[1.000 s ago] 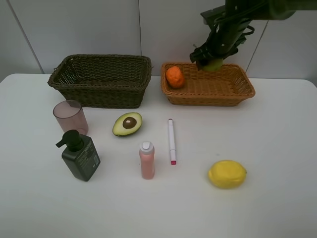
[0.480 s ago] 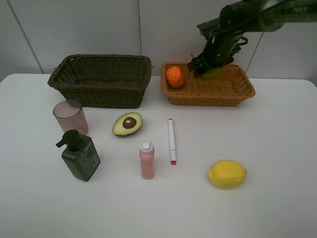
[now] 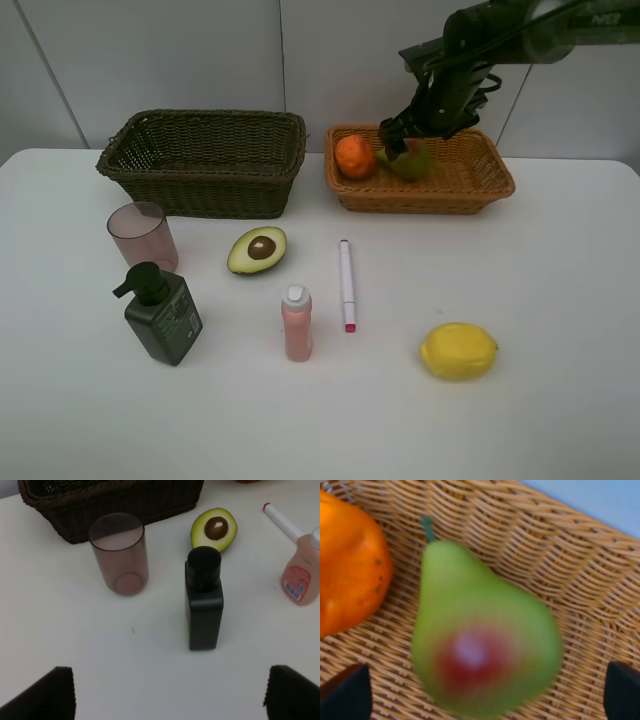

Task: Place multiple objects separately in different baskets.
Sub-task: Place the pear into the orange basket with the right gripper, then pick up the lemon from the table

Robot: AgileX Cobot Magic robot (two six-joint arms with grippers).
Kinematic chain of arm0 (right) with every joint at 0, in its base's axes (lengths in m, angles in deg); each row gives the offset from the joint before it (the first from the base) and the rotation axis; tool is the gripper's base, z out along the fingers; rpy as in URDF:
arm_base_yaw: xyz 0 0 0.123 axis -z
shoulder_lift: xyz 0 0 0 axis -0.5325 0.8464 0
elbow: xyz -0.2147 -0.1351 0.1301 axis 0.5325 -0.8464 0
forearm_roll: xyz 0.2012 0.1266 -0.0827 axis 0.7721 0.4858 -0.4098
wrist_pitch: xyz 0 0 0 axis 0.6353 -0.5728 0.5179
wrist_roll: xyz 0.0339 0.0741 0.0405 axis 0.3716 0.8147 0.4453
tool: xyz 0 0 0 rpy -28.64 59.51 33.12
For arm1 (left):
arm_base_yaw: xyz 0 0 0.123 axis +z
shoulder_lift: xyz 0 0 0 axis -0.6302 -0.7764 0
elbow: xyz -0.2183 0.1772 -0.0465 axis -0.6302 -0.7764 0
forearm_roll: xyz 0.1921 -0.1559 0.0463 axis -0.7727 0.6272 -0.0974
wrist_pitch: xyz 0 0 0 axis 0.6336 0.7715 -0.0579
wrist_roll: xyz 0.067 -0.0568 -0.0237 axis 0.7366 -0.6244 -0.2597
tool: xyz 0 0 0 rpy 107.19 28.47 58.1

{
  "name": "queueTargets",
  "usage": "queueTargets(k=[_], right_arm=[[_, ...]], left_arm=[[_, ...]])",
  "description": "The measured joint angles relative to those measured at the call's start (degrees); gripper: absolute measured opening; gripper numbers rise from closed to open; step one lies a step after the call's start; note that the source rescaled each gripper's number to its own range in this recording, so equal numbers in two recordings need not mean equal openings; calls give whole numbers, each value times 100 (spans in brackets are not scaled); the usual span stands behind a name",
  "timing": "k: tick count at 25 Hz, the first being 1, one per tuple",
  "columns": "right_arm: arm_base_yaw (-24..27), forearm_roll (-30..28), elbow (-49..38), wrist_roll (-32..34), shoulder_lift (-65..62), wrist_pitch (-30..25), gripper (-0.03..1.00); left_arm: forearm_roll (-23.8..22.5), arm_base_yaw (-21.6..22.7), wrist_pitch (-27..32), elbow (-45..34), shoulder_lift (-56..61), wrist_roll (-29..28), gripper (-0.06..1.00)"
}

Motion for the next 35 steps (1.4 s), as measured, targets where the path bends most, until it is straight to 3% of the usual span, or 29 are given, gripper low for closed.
queueTargets(k=[5, 16, 29, 35], right_arm=[[0, 5, 0, 19, 0, -131, 99], [0, 74, 4, -51, -283, -1027, 99], [0, 1512, 36, -1027, -696, -2308, 99], [0, 1918, 36, -1290, -701, -2865, 99]], left_arm=[[0, 0, 0, 0, 0, 0, 100], [0, 0, 0, 0, 0, 0, 100], [0, 0, 0, 0, 0, 0, 100], [0, 0, 0, 0, 0, 0, 100]])
